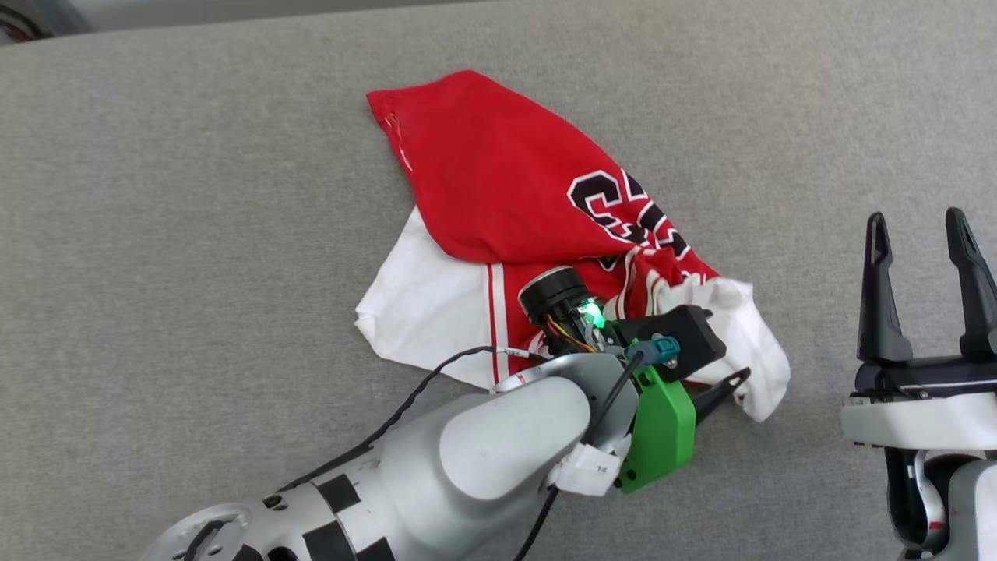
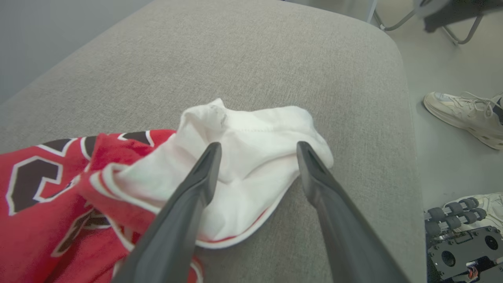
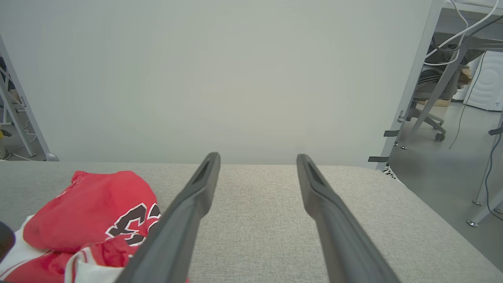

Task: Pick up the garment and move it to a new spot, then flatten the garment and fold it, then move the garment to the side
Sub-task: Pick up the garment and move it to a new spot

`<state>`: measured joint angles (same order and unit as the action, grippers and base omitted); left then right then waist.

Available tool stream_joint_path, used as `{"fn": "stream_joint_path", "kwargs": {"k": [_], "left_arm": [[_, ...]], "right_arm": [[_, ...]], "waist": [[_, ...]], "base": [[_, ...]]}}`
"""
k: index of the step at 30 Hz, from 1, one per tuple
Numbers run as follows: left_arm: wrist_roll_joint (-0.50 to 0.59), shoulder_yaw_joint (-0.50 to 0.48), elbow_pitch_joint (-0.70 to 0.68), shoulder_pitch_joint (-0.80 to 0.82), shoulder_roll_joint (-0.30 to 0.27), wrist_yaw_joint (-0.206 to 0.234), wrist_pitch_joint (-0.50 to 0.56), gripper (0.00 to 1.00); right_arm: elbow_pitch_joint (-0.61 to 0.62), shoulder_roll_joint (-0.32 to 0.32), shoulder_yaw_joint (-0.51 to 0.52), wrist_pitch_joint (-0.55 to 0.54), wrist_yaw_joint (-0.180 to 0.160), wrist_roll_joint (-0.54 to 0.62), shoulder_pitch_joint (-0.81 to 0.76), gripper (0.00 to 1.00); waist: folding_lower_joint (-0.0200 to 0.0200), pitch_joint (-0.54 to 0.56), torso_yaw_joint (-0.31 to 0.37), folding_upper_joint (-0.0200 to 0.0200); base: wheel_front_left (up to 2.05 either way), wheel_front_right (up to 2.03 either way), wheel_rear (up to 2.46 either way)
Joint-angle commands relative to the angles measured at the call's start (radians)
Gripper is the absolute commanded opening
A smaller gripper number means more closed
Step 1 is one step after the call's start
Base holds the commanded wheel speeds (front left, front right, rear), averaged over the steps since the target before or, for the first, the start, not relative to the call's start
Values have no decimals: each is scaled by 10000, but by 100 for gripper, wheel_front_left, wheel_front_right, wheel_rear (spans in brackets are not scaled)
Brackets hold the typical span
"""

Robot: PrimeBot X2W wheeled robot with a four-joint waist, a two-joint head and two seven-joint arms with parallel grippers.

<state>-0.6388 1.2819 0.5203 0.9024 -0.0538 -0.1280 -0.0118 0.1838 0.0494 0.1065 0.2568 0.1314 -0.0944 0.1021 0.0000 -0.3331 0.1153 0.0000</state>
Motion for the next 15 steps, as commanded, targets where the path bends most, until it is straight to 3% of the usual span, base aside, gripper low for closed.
{"fn": "stream_joint_path", "kwargs": {"k": [1,4,7,15], "left_arm": [[-139,-18,-48,47,35,-27,-300,100],[-416,-159,-140,-103,35,-13,-891,100],[-459,-521,-305,-190,-149,299,-1473,100],[-515,-2155,-1176,-703,-1605,1886,-2373,100]], "right_arm": [[-44,9,56,49,-7,-16,-184,100],[-55,9,139,49,-7,-14,-389,100],[-63,9,233,49,-7,-8,-609,100],[-77,9,278,49,-7,-2,-1077,100]], "waist": [[0,655,-402,0],[0,1075,-619,0],[0,1453,-873,0],[0,2098,-1271,0]], "base": [[0,0,0],[0,0,0],[0,0,0],[0,0,0]]}}
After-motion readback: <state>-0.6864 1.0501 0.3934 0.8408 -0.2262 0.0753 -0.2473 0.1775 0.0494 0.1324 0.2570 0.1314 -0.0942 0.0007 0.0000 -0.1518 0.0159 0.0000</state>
